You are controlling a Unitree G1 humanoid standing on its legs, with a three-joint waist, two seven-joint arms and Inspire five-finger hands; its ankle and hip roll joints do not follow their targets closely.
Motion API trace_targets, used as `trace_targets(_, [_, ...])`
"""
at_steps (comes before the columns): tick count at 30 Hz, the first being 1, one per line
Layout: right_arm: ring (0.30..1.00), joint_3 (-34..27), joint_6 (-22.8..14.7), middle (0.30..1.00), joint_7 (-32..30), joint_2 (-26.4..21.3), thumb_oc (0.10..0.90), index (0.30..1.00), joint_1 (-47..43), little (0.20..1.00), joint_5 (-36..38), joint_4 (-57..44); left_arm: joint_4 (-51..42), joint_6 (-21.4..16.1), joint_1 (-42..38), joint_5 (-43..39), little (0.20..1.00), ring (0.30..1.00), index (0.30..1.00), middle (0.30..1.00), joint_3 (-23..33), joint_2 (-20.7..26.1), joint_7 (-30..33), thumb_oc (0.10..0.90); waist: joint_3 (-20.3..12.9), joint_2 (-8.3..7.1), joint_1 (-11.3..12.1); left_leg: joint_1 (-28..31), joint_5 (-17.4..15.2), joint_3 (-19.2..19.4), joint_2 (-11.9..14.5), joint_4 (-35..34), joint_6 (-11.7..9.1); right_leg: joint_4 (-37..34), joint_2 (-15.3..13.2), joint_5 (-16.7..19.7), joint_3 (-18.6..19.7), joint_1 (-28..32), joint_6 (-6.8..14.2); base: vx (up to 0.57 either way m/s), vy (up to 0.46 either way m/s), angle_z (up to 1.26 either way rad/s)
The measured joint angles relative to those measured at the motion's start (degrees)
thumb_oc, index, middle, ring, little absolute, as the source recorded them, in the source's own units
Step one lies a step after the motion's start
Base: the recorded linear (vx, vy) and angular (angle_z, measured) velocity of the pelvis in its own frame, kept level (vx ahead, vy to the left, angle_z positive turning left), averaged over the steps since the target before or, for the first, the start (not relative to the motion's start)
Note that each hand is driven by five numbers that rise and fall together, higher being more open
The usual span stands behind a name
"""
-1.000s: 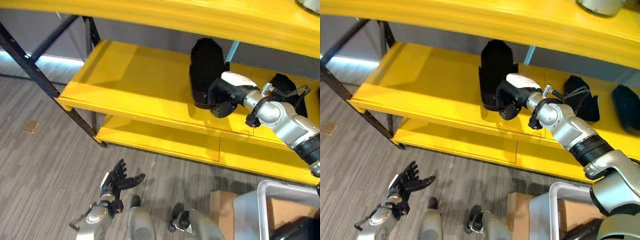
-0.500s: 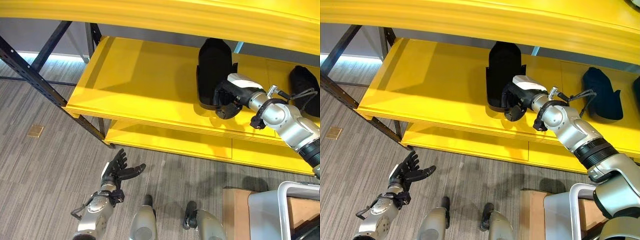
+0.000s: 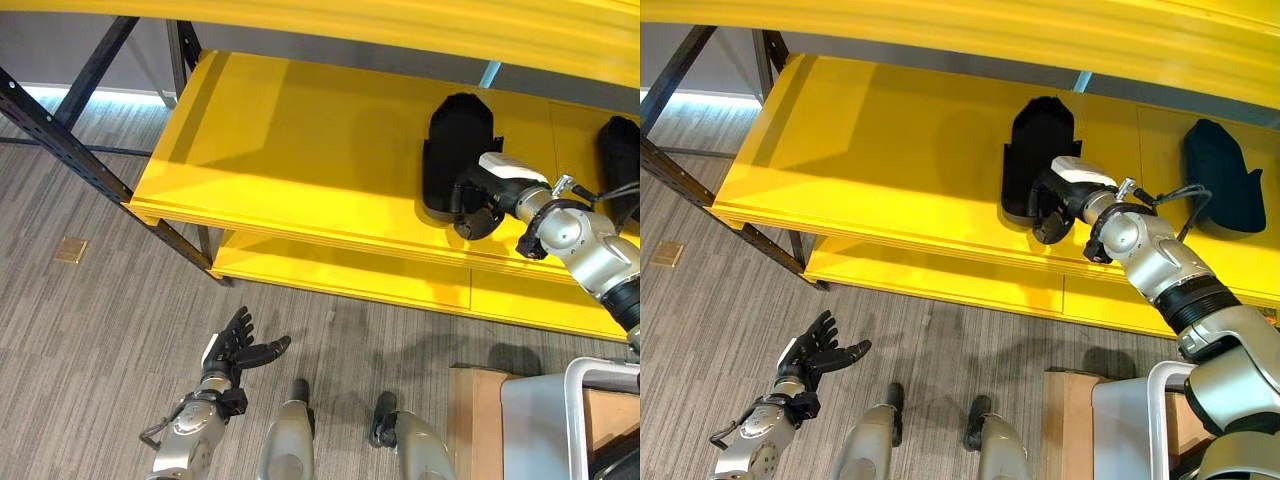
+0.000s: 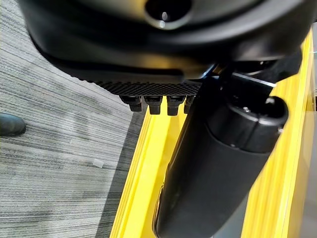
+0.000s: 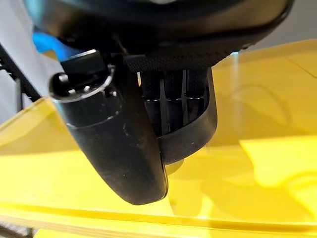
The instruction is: Move parts from the plastic box to the shelf.
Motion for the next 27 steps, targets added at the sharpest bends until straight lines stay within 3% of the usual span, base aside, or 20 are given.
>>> trace_targets(6, [0.300,0.1,-0.3,0.300,-0.1,0.3,0.400,0.300,-0.6,0.300,-0.5,2.8,0.1,0.0,0.2,-0.1,1.000,1.000,1.000,1.000,0.0,0.0,0.0,0.900,0.1,0.25,0.2,-0.6,0.0,0.0,-0.3,0.0,0.0,0.2,-0.3,0.0,0.0,-0.7,0.0,-0.01,0.004,0.02])
trace_targets(13, [0.300,1.7,-0.3,0.300,-0.7,0.4,0.400,0.300,-6.2,0.300,-0.9,9.2,0.1,-0.8,0.0,-0.2,1.000,1.000,1.000,1.000,-0.5,0.0,0.0,0.900,1.8,2.95,0.4,-1.6,0.0,-0.1,-0.5,0.9,0.1,1.3,-0.8,-0.1,0.0,-1.7,0.1,0.00,0.001,0.00])
trace_targets(27, [0.300,2.5,-1.5,0.300,-1.4,-2.7,0.400,0.300,-7.6,0.300,-3.1,8.9,0.2,-1.1,0.0,-0.6,1.000,1.000,1.000,1.000,-0.6,0.0,-0.1,0.900,2.8,3.92,-0.6,-3.3,0.9,-1.0,-1.3,0.6,0.1,3.0,-1.6,-0.6,-0.6,-3.6,0.0,-0.01,-0.030,0.04])
